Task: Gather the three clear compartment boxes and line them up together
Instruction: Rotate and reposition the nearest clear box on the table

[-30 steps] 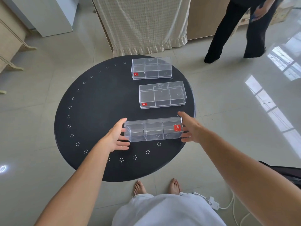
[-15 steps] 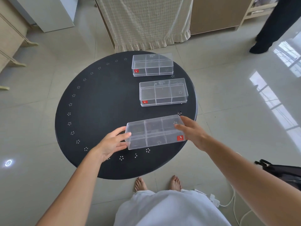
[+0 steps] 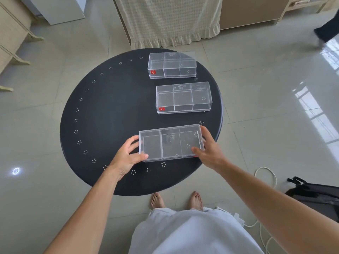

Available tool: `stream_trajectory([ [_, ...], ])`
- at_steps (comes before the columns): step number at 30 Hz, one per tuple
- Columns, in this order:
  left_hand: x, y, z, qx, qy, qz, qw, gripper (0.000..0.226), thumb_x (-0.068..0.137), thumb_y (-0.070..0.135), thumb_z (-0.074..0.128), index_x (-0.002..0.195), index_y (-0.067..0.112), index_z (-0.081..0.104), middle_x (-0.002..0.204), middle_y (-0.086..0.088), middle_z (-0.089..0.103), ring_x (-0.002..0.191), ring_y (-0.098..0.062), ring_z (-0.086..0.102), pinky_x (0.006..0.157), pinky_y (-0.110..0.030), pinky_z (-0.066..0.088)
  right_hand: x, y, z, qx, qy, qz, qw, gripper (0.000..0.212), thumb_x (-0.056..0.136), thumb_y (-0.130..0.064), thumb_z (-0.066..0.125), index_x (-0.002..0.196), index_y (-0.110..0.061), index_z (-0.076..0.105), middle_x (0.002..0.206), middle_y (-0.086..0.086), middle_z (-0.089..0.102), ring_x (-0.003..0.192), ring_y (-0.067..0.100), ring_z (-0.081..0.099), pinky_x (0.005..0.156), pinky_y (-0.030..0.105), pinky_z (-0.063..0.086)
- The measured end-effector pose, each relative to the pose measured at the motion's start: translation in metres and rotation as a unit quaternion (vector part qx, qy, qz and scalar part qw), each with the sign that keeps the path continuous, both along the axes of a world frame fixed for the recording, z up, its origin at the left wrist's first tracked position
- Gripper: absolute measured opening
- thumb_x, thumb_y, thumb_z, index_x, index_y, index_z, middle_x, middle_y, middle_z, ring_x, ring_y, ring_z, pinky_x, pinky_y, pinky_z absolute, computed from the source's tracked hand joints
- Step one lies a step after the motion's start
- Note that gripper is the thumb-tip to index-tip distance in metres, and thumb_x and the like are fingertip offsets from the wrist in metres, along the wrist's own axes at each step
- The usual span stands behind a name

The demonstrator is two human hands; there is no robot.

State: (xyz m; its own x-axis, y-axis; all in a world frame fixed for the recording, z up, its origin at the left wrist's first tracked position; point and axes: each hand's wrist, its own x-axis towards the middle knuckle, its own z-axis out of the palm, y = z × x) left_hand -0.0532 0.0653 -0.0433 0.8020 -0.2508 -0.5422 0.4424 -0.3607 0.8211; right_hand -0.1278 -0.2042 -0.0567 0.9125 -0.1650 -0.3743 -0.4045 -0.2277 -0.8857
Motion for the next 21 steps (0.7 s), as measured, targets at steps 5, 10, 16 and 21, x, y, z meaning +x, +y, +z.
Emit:
stream_trajectory([
  [5,0.0,-0.003,0.003,0.02,-0.006,-0.002,1.0,0.071,0.08,-0.004,0.07,0.139,0.023,0.041,0.135,0.003,0.053,0.093,-0.004,0.071,0.083,-0.027,0.052,0.001,-0.003,-0.002,0.012,0.001,-0.004,1.0,0.066,0.085,-0.004,0.067,0.134,-0.035,0.036,0.123,-0.013,0.053,0.118,0.011,0.05,0.097,0.037,0.051],
  [10,0.013,-0.004,0.009,0.038,-0.016,0.015,0.999,0.055,0.083,0.009,0.072,0.13,0.025,0.047,0.133,0.002,0.056,0.106,-0.008,0.063,0.083,-0.033,0.055,0.007,-0.007,0.003,-0.02,0.008,-0.027,0.999,0.072,0.085,-0.023,0.069,0.146,-0.026,0.029,0.147,-0.002,0.043,0.133,0.022,0.045,0.105,0.043,0.045],
  [16,0.06,-0.021,0.015,0.092,-0.027,0.041,0.995,0.045,0.086,0.03,0.069,0.126,0.027,0.049,0.125,-0.003,0.06,0.11,-0.02,0.061,0.091,-0.042,0.053,0.038,-0.022,0.025,-0.102,-0.029,-0.103,0.989,0.06,0.089,-0.032,0.063,0.142,-0.023,0.037,0.141,0.002,0.047,0.127,0.018,0.048,0.1,0.033,0.04],
  [21,0.112,-0.057,0.021,0.13,-0.002,0.036,0.991,0.05,0.085,0.048,0.063,0.127,0.026,0.049,0.122,-0.003,0.06,0.099,-0.021,0.064,0.075,-0.037,0.056,0.084,-0.039,0.046,-0.15,-0.02,-0.137,0.979,0.058,0.09,-0.037,0.059,0.141,-0.018,0.04,0.14,0.005,0.047,0.125,0.022,0.048,0.097,0.028,0.035],
])
